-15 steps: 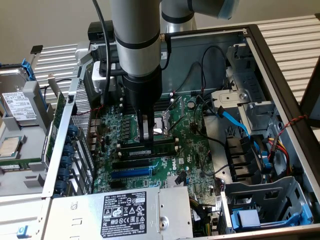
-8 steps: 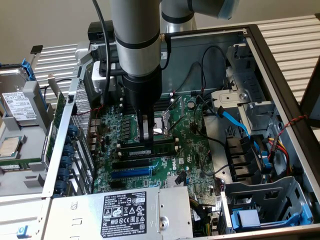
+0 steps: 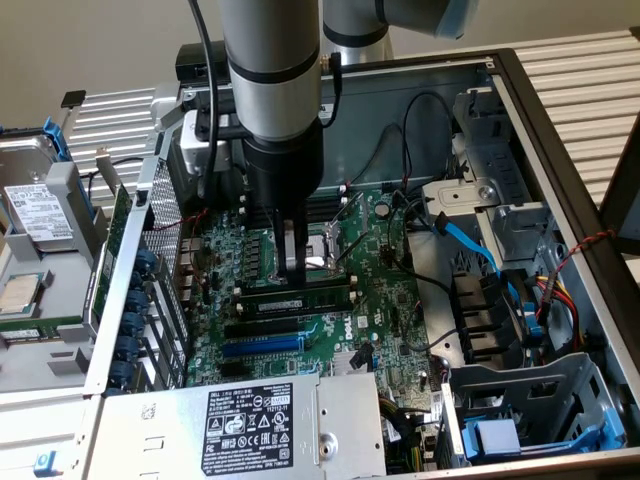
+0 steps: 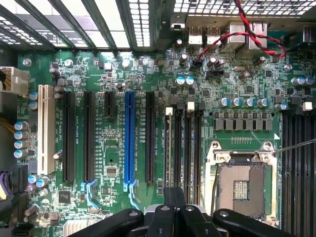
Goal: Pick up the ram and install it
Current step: 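Press down the ram until it locks into place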
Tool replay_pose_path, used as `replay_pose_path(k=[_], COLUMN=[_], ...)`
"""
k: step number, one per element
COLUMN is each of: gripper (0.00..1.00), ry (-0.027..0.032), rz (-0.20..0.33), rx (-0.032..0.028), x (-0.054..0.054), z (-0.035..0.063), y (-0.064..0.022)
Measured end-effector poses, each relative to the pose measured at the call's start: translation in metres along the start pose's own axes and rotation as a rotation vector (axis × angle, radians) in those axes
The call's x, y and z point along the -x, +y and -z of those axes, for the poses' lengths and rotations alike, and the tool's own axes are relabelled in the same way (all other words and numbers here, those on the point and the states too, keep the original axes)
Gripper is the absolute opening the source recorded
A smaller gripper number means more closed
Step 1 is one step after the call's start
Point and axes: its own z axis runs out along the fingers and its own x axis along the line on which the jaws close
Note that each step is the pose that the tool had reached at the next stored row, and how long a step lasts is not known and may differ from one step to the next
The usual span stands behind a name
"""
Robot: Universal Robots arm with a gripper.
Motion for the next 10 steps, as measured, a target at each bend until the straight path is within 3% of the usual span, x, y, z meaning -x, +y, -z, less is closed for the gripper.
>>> replay_pose_path(k=[10], gripper=[0.11], ry=[-0.0001], rz=[0.000], rx=[0.0000], x=[0.0001], z=[0.0036], y=[0.0000])
